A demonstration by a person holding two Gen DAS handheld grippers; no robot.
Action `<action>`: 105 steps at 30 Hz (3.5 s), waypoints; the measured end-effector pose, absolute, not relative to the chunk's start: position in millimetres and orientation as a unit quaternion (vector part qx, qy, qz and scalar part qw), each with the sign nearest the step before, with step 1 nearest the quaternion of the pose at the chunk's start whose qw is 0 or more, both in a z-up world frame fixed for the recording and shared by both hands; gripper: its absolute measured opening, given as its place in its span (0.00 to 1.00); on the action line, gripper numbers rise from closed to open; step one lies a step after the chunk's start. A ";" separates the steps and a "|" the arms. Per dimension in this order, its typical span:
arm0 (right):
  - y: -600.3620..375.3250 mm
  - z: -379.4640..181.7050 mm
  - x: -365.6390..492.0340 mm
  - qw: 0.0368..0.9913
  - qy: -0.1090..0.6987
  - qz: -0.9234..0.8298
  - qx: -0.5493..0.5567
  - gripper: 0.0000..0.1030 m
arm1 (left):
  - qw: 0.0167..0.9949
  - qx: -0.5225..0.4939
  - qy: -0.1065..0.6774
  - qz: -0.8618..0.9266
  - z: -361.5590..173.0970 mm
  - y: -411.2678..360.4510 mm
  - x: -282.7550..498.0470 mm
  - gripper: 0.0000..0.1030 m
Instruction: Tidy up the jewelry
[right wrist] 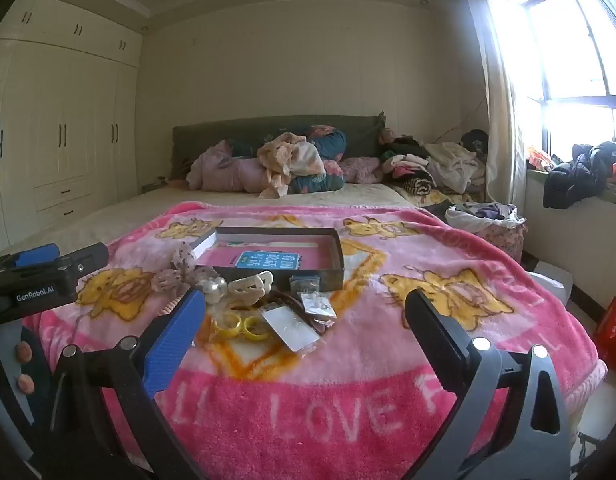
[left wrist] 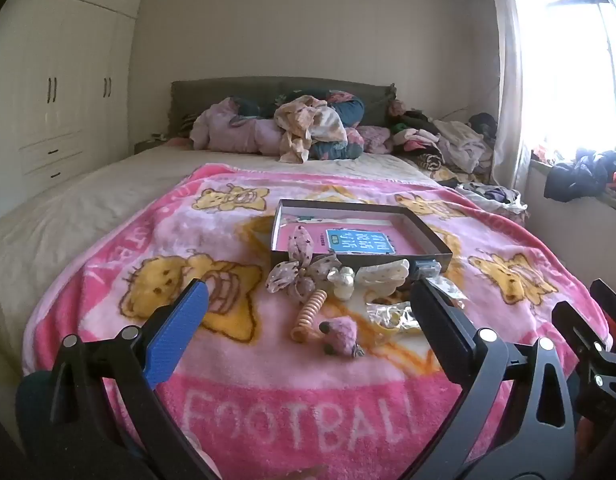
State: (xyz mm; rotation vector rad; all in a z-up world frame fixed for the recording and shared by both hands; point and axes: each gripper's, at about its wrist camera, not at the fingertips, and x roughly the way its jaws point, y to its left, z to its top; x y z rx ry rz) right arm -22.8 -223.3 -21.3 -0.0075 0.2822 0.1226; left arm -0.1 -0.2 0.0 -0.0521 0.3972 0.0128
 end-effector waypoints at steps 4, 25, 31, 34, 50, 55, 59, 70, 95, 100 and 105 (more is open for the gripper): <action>-223.0 -20.6 -23.1 0.988 0.141 0.062 -0.004 0.94 | 0.980 -0.029 0.197 0.004 0.0 0.1 -0.1 0.90; -221.5 -18.5 -23.8 0.989 0.137 0.063 -0.005 0.94 | 0.981 -0.028 0.192 0.007 4.4 -2.0 -0.3 0.90; -221.1 -18.6 -24.7 0.989 0.133 0.063 -0.005 0.94 | 0.981 -0.027 0.192 0.008 5.0 -3.3 0.0 0.90; -224.1 -20.2 -25.4 0.989 0.130 0.065 -0.003 0.94 | 0.981 -0.028 0.191 0.006 5.5 -3.2 -0.3 0.90; -223.7 -20.9 -25.1 0.989 0.129 0.066 -0.001 0.94 | 0.982 -0.025 0.190 0.006 5.7 -4.4 -1.2 0.90; -224.3 -21.1 -25.3 0.989 0.129 0.065 0.000 0.94 | 0.982 -0.025 0.189 0.006 4.3 -3.8 -1.0 0.90; -224.0 -21.6 -25.2 0.989 0.130 0.066 0.000 0.94 | 0.981 -0.024 0.191 0.005 5.1 -4.0 -0.6 0.90; -220.1 -24.0 -21.9 0.987 0.141 0.078 -0.002 0.94 | 0.980 -0.025 0.197 0.003 5.9 -2.4 0.7 0.90; -202.7 -19.0 50.5 0.972 0.197 0.126 0.005 0.94 | 0.970 -0.061 0.236 0.024 -7.0 43.4 55.6 0.90; -207.6 -24.9 69.0 0.969 0.213 0.123 0.011 0.94 | 0.966 -0.067 0.250 0.015 -11.6 47.6 76.5 0.90; -212.8 -32.0 87.9 0.968 0.225 0.110 0.010 0.94 | 0.966 -0.066 0.251 0.015 -14.5 46.6 96.5 0.90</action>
